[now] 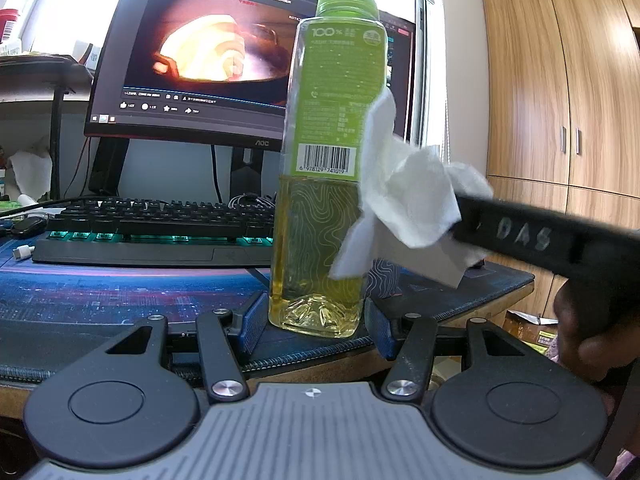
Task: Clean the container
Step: 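Keep pressing and rubbing the tissue on the bottle with the left tool, then rub the white tissue over the bottle barcode side with the left tool while the right tool holds it, then wipe the tissue along the lower bottle body with the left tool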
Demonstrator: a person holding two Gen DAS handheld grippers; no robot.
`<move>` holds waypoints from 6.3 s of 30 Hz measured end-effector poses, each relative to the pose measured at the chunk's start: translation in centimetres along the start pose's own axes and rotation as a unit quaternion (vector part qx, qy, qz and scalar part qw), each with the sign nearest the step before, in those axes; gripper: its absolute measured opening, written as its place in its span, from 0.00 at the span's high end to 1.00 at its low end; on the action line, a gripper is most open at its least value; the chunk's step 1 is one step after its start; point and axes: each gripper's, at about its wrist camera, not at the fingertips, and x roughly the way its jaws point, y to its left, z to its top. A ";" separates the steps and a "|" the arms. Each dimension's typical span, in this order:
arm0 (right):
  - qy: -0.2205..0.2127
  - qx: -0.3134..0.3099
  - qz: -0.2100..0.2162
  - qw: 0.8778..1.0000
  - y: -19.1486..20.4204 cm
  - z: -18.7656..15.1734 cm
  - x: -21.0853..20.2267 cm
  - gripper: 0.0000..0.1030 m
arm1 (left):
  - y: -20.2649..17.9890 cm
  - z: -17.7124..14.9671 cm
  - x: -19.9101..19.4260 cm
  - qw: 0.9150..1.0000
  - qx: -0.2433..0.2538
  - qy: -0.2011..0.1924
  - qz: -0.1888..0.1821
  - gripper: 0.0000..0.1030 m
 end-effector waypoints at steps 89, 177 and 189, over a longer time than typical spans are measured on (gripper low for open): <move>0.013 -0.005 -0.007 1.000 0.0 -0.3 0.2 0.92 | 0.2 -0.1 0.0 1.000 0.002 0.000 0.000 0.44; 0.034 0.002 -0.010 0.999 -0.3 -0.8 0.8 0.92 | 0.1 0.0 0.1 1.000 0.002 0.000 0.000 0.44; 0.035 -0.003 -0.008 0.999 -0.2 -0.8 0.8 0.92 | 0.0 -0.1 0.1 1.000 0.000 -0.002 -0.001 0.44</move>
